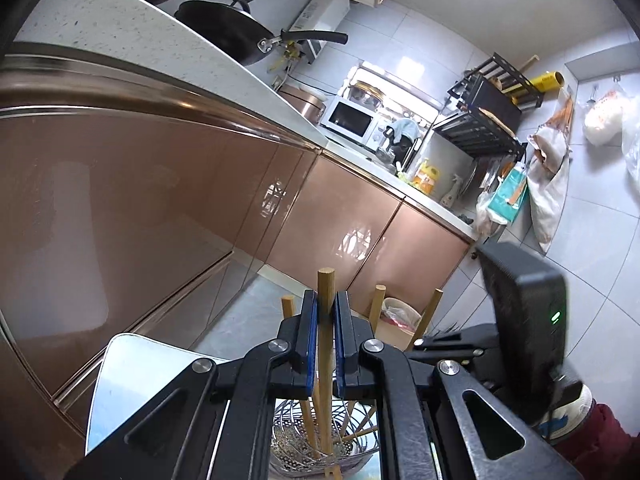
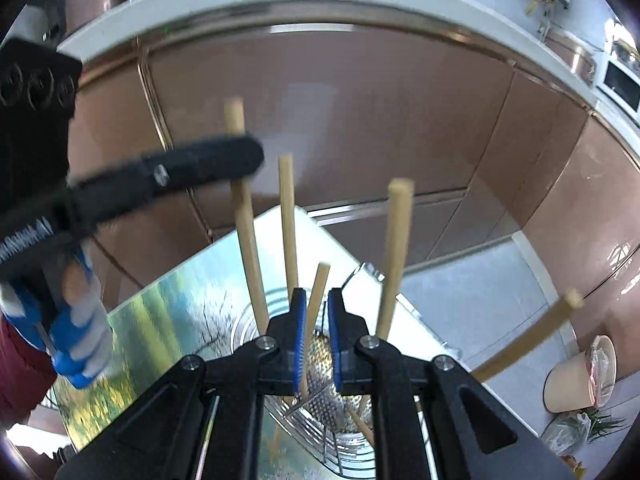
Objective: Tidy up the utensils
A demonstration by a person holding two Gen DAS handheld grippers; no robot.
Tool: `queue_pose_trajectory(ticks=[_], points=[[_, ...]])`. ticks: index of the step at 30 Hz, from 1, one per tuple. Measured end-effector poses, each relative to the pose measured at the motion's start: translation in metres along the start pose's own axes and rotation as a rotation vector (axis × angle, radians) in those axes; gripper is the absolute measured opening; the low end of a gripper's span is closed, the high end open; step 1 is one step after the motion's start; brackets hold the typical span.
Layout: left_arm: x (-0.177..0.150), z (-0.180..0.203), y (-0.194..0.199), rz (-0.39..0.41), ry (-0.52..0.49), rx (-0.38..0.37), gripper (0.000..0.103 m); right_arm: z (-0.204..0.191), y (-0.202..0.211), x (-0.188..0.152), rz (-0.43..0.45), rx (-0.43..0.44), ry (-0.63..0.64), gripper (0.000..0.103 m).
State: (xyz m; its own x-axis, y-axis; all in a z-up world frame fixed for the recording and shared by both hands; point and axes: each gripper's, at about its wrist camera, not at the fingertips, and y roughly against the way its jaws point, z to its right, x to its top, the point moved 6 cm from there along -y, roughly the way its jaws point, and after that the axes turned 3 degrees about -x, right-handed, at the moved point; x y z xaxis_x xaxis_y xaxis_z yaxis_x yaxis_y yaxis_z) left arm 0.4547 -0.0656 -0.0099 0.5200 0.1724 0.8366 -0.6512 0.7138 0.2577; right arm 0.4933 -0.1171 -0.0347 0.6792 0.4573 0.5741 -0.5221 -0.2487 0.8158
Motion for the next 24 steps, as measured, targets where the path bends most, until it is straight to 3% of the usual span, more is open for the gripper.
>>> queue_pose_trajectory(ticks=[11, 17, 24], points=[[0.0, -0.004, 0.002, 0.0, 0.014, -0.01, 0.007, -0.005, -0.028, -0.015, -0.121, 0.048, 0.064, 0.014], [0.0, -0.005, 0.001, -0.002, 0.02, -0.011, 0.007, 0.0, -0.031, -0.019, -0.106, 0.103, 0.056, 0.011], [0.004, 0.0, 0.0, 0.003, 0.007, -0.01, 0.007, 0.015, -0.012, -0.005, -0.004, 0.128, -0.002, 0.009]])
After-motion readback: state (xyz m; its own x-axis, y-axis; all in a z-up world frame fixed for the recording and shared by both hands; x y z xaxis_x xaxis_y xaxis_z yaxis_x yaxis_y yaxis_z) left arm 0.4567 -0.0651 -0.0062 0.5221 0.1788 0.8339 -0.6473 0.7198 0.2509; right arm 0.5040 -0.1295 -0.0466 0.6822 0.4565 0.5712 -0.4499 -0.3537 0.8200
